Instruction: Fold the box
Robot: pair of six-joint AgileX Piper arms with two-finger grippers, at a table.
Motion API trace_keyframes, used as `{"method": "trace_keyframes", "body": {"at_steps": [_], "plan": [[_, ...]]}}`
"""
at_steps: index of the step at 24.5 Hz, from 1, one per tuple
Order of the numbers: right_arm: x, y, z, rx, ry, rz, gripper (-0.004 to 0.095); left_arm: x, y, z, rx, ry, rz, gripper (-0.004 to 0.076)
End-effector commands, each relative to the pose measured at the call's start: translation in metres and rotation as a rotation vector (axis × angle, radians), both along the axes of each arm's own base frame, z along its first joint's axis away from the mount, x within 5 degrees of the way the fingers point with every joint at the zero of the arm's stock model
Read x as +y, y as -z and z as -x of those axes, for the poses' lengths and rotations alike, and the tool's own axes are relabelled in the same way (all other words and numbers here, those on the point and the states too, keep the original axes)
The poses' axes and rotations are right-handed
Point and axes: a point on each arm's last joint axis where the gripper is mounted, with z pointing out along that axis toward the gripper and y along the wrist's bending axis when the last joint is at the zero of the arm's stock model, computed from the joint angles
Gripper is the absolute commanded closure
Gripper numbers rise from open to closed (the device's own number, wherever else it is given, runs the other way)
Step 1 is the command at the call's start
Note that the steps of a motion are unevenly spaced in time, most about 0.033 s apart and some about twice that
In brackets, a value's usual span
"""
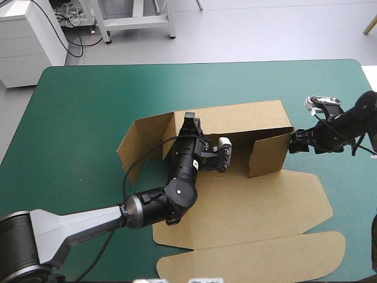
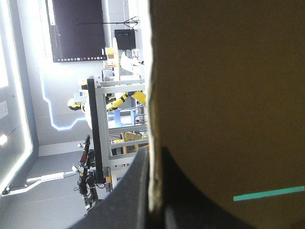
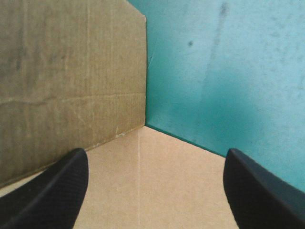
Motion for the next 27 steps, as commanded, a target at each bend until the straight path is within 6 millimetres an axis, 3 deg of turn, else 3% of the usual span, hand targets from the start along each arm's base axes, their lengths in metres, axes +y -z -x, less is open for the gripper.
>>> {"method": "trace_keyframes", "body": {"at_steps": [1, 6, 10, 17, 23, 25, 27], "plan": [[0.007, -0.023, 0.013, -0.134, -0.034, -0.039, 0.0173, 0.004, -0.025, 0.003, -0.065, 0.003, 0.051, 0.0731], [0.016, -0.031, 0.02, -0.256, -0.07, -0.094, 0.0173, 0.004, -0.025, 0.003, -0.066, 0.001, 0.051, 0.0731], [0.023, -0.018, 0.026, -0.304, -0.112, -0.146, 0.0152, 0.005, -0.025, 0.003, -0.066, 0.002, 0.044, 0.0731], [0.039, 0.008, 0.033, -0.449, -0.137, -0.016, 0.0153, 0.005, -0.025, 0.003, -0.065, 0.001, 0.048, 0.0731], [0.06, 0.009, 0.05, -0.674, -0.087, 0.111, 0.0163, 0.005, -0.025, 0.003, -0.065, 0.001, 0.048, 0.0731], [0.07, 0.009, 0.05, -0.71, -0.088, 0.112, 0.0233, 0.005, -0.025, 0.003, -0.065, 0.001, 0.048, 0.0731], [0.077, 0.006, 0.048, -0.743, -0.065, 0.101, 0.0457, 0.004, -0.025, 0.003, -0.067, 0.002, 0.047, 0.0731]]}}
